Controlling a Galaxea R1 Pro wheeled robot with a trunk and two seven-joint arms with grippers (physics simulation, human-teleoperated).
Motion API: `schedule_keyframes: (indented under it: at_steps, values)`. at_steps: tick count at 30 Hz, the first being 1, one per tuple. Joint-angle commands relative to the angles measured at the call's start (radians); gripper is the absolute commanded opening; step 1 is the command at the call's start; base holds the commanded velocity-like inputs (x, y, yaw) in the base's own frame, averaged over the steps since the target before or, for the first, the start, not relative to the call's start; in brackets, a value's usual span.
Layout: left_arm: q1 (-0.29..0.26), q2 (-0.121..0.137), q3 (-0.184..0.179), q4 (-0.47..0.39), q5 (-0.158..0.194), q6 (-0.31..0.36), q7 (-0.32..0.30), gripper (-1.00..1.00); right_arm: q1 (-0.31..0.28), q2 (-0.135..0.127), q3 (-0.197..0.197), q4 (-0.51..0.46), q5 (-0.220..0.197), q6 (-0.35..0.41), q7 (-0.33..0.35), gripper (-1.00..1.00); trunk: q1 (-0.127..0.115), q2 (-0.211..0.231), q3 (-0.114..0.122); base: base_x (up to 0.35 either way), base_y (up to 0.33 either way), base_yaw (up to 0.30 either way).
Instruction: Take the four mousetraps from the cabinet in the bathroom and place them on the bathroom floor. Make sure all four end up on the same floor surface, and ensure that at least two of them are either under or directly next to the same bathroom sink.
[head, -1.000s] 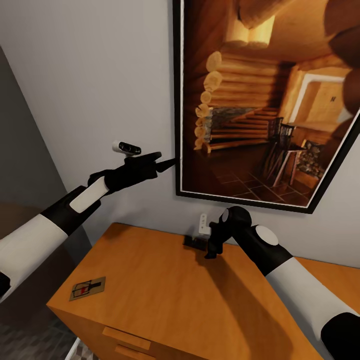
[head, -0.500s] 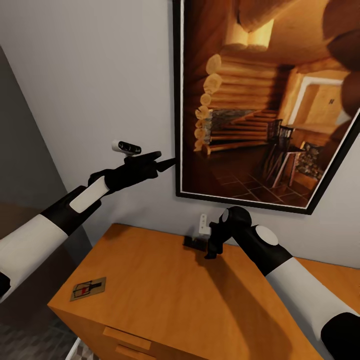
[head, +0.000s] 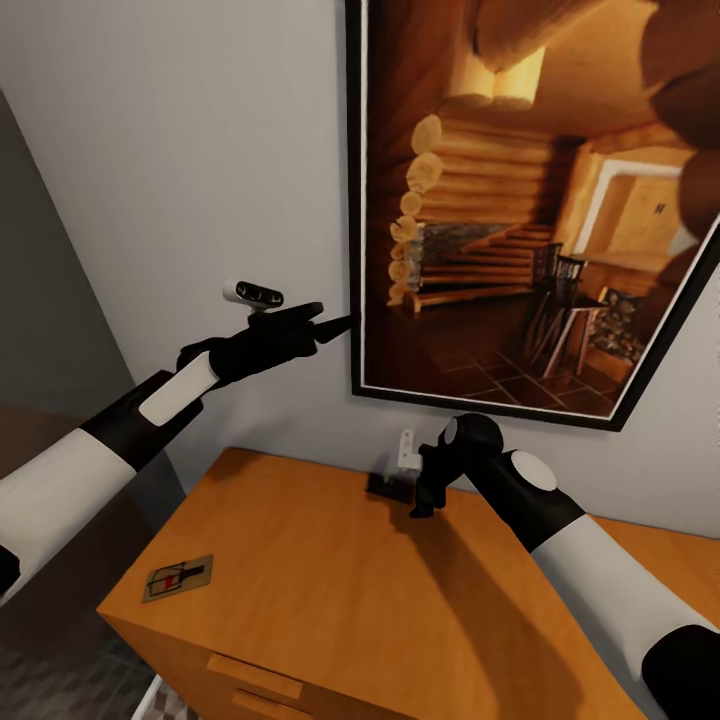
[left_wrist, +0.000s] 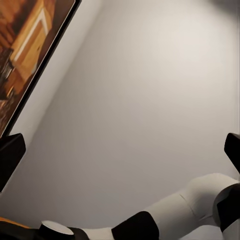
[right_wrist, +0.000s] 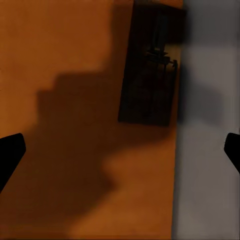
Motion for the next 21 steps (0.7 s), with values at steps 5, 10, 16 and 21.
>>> schedule_keyframes:
  at_steps: [5, 10, 16, 21]
  values:
    - [-0.002, 0.001, -0.004, -0.008, 0.011, 0.009, -0.001, 1.0, -0.001, -0.001, 0.001, -0.001, 0.003, 0.002, 0.005, 1.0, -0.004, 0.006, 0.002, 0.0, 0.0, 0.0]
    - [-0.002, 0.002, -0.004, -0.01, 0.012, 0.009, -0.001, 1.0, -0.001, -0.001, -0.001, -0.001, 0.002, -0.005, 0.005, 1.0, -0.004, 0.006, 0.002, 0.0, 0.0, 0.0]
    - [-0.002, 0.001, -0.004, -0.013, 0.012, 0.009, -0.001, 1.0, -0.001, -0.001, -0.002, -0.001, -0.013, -0.012, 0.009, 1.0, -0.004, 0.006, 0.002, 0.0, 0.0, 0.0]
    - [-0.002, 0.001, -0.004, -0.016, 0.011, 0.009, -0.001, 1.0, -0.001, -0.005, -0.004, 0.0, -0.058, -0.025, 0.011, 1.0, -0.004, 0.006, 0.002, 0.0, 0.0, 0.0]
